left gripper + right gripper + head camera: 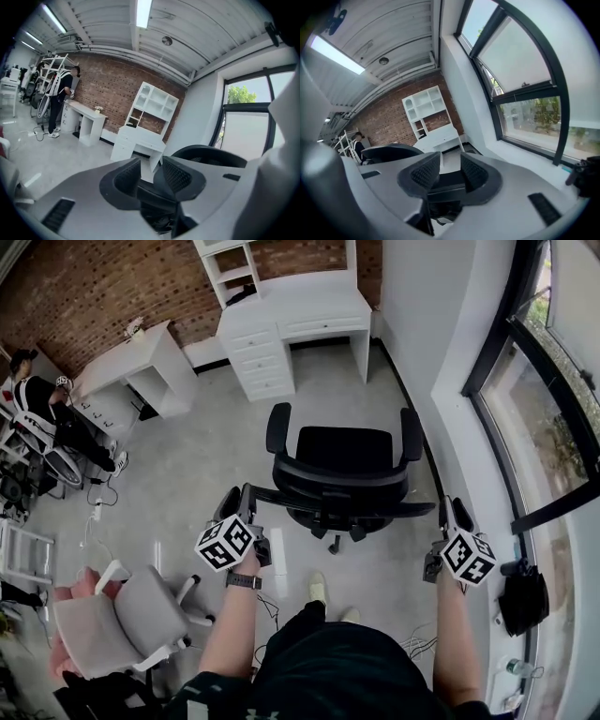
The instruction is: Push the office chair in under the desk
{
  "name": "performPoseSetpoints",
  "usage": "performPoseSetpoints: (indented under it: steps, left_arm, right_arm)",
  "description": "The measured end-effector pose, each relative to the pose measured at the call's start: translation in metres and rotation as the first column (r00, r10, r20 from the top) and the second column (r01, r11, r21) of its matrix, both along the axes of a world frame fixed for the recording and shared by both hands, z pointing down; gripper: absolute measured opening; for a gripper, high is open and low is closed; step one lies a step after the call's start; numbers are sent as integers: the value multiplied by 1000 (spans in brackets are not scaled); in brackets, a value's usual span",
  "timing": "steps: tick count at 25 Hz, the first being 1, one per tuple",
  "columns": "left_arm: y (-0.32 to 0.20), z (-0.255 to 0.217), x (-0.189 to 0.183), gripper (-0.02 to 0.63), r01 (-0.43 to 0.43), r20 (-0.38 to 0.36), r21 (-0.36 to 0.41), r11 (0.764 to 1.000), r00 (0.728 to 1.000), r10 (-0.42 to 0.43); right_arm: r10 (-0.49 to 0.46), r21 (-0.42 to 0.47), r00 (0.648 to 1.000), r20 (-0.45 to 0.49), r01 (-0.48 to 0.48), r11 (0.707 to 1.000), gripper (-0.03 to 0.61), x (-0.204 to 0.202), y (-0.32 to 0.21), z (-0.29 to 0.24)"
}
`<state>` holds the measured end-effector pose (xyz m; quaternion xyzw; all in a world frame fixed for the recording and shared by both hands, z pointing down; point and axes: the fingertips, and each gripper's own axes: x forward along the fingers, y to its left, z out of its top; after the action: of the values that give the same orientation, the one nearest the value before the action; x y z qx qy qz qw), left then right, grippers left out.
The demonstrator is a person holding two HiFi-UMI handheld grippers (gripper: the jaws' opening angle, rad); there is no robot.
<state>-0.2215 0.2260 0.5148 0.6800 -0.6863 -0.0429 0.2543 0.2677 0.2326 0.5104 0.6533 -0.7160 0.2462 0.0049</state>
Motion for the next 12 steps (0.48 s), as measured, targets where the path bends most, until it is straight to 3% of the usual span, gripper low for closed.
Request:
performPoseSetpoints:
  steps: [5, 9, 12]
  left_arm:
    - [-31, 40, -25, 192, 66, -76, -89, 994, 994, -72]
    - [-52, 71, -30, 249, 68, -146, -184, 981, 985, -95]
    - [-63, 87, -35, 264, 84, -199, -246, 966, 971, -135]
  right_arm:
    - [110, -122, 991, 76, -100, 988, 174, 4, -18, 40]
    - [215, -208, 971, 103, -190, 959, 253, 10, -26, 64]
    - [264, -268, 952, 153, -217, 938, 278, 5, -35, 76]
